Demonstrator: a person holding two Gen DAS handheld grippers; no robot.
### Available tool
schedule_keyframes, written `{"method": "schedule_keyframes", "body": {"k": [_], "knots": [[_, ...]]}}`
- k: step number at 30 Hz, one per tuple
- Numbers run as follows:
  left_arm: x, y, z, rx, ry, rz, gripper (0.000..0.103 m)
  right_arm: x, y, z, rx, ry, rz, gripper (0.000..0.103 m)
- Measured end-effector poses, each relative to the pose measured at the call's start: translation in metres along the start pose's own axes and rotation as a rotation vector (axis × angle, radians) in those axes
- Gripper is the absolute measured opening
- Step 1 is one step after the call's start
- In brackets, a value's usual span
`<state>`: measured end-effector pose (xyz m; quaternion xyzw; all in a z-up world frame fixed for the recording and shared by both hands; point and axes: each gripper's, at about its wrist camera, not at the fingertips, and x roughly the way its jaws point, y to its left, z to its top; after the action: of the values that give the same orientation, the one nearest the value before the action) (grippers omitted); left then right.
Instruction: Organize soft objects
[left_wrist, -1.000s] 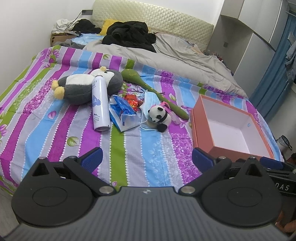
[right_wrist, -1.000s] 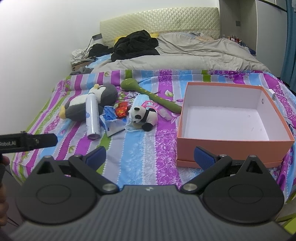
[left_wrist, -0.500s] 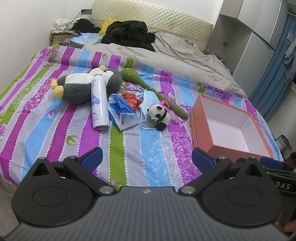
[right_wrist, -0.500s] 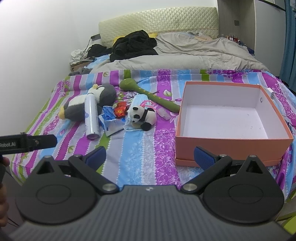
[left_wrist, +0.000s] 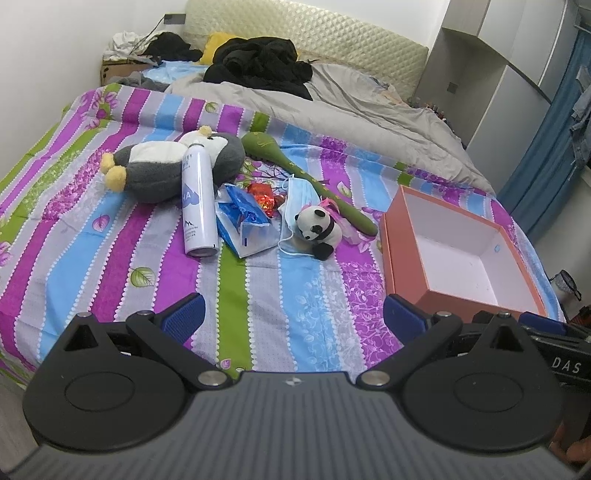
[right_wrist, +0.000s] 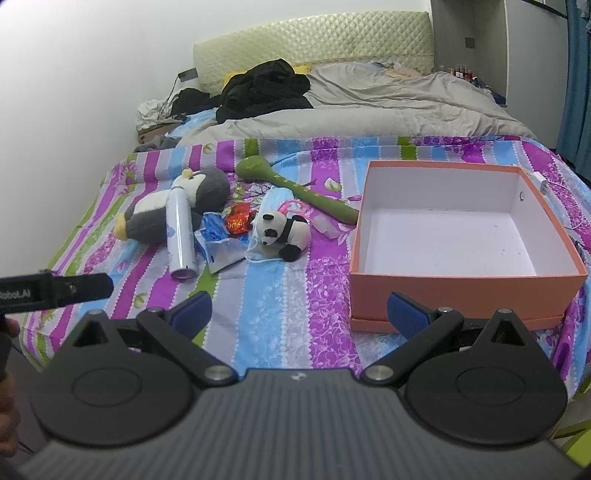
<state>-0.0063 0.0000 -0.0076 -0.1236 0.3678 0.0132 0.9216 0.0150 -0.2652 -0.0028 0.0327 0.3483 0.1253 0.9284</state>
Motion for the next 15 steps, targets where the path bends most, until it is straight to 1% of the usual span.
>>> {"method": "schedule_keyframes", "body": {"k": [10, 15], "knots": [[0.029, 0.008, 0.018, -0.014, 0.027, -0.006, 0.103, 0.021, -0.002, 0.017, 0.016, 0.007, -0.005, 0.103], [0.047, 0.012, 0.026, -0.015, 0.043, 0.007, 0.103, 0.039, -0.004, 0.022, 0.016, 0.034, 0.005, 0.103]]}}
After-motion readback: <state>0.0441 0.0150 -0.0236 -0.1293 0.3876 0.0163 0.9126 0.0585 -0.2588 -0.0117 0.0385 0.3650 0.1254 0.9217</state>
